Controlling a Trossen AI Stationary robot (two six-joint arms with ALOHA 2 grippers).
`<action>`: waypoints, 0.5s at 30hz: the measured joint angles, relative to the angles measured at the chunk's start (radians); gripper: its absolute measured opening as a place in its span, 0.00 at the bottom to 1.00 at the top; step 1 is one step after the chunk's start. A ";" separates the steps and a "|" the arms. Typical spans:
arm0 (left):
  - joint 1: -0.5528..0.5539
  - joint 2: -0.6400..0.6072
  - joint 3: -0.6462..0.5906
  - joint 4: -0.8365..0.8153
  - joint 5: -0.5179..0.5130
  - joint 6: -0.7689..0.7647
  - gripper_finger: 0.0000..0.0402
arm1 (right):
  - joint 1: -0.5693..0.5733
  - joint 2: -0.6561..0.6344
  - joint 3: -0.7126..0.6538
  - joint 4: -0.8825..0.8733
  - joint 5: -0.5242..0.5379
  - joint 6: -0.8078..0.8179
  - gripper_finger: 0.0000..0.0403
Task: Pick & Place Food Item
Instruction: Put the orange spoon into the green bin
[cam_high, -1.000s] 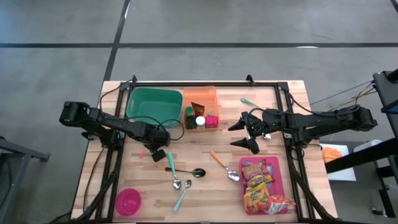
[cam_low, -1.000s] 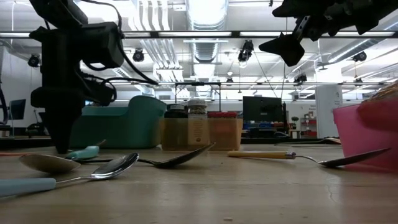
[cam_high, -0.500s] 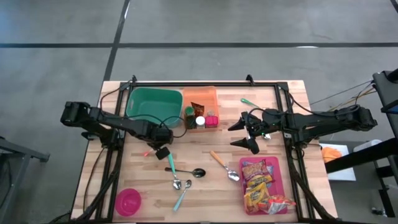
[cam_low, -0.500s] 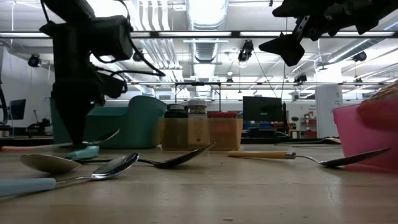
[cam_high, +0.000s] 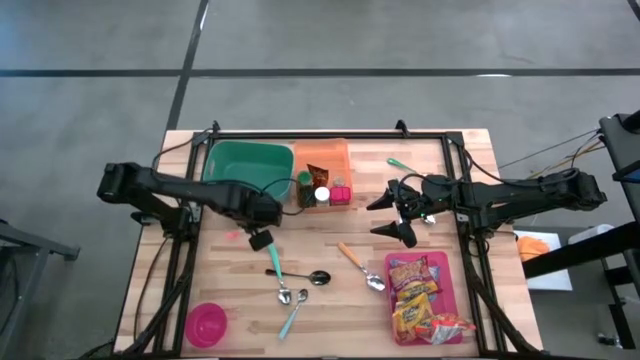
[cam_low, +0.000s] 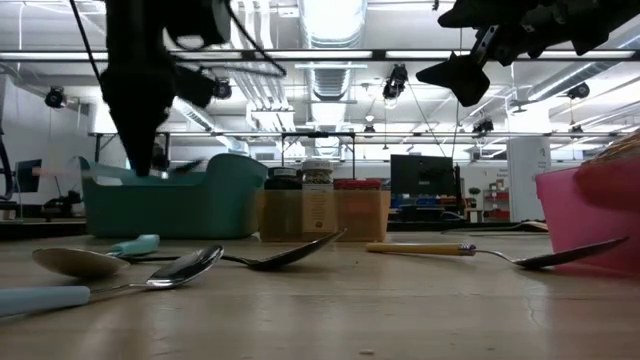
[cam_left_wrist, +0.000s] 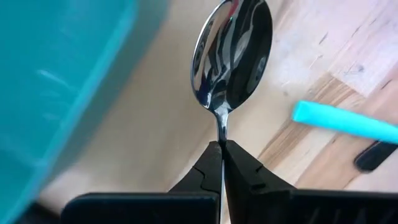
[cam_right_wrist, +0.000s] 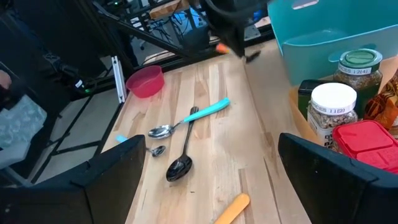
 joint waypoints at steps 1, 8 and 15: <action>0.000 -0.001 0.031 -0.044 -0.023 0.016 0.00 | 0.000 0.000 0.000 0.000 0.000 0.000 0.90; 0.012 -0.003 0.206 -0.200 -0.251 0.184 0.00 | 0.000 0.000 0.000 -0.001 0.000 0.000 0.90; 0.106 -0.002 0.239 -0.203 -0.331 0.406 0.00 | 0.000 0.000 0.000 -0.001 0.000 0.011 0.90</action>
